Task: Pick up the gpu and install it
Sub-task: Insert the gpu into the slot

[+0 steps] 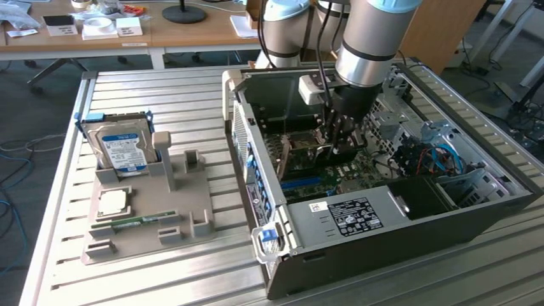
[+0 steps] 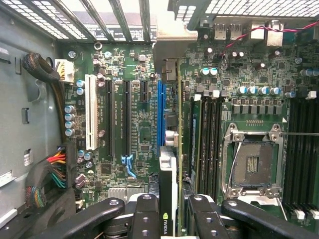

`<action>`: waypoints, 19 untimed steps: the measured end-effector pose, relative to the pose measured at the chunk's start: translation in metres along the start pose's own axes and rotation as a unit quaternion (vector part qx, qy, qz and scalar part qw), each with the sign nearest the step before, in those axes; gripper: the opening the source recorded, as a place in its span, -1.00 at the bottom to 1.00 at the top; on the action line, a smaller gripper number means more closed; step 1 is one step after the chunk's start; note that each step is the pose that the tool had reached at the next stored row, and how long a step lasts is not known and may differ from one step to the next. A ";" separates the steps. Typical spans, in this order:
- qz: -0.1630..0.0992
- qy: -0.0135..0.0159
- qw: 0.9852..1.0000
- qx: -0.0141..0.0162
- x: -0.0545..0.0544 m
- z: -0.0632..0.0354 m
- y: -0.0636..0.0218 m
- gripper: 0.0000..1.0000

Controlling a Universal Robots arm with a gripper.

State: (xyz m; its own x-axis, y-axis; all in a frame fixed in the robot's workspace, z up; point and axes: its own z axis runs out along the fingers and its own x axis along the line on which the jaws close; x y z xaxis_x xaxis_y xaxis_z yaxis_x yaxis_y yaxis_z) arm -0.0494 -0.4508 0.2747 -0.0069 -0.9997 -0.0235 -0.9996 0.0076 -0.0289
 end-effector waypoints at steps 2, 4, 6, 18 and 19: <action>0.000 0.000 1.000 0.000 0.000 0.0000 0.0000 -0.46; 0.000 0.000 1.000 0.000 0.000 0.0000 0.0000 -0.46; 0.000 0.000 1.000 0.000 0.000 0.0003 0.0002 -0.46; -0.002 0.000 1.000 0.002 0.000 0.0034 0.0057 -0.46; -0.002 0.000 1.000 0.002 0.000 0.0034 0.0057 -0.46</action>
State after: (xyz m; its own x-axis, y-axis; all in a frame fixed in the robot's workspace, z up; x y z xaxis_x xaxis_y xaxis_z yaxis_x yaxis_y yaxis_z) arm -0.0550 -0.4508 0.2711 -0.0036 -0.9997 -0.0235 -0.9994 0.0044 -0.0339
